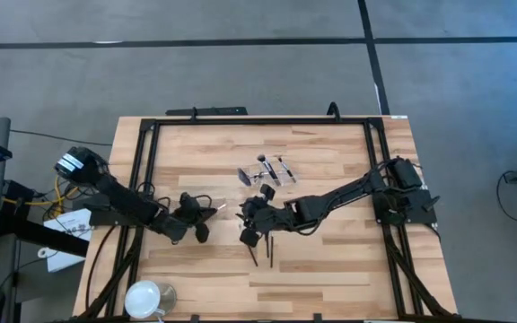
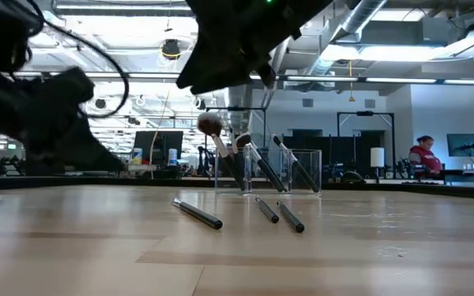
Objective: Put items in baskets/containers
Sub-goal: Put the eyeshadow brush into the middle section of the transparent organizer
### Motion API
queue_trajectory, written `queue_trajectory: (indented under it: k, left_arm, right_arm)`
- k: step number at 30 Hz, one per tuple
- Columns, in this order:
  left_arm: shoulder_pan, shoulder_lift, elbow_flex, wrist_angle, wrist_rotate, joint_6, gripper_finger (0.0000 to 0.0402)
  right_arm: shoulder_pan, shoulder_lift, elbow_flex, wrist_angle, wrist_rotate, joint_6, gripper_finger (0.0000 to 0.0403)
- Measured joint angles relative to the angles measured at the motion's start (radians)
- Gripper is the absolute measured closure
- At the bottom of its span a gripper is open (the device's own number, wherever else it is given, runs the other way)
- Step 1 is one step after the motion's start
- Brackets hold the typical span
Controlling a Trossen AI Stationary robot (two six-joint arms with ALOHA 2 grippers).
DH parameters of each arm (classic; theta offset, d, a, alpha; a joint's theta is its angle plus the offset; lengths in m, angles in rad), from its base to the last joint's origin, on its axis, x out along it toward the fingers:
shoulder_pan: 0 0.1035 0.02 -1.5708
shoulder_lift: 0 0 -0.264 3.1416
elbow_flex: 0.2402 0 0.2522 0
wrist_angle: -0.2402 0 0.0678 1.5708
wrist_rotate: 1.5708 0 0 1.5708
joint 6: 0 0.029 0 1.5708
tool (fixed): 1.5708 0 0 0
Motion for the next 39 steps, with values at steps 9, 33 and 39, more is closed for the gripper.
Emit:
queue_trajectory:
  k: [9,33,39]
  left_arm:
    - [-0.006,-0.173,0.001,0.030,-0.034,0.162,0.0392]
    - [-0.043,-0.222,0.037,0.190,-0.057,0.448,0.0392]
    - [-0.045,-0.222,0.037,0.199,-0.054,0.448,0.0392]
  right_arm:
    - [-0.065,0.039,-0.110,0.181,-0.182,0.093,0.0276]
    - [-0.163,0.132,-0.209,0.838,-0.460,0.060,0.0276]
    - [-0.168,0.132,-0.209,0.839,-0.460,0.060,0.0292]
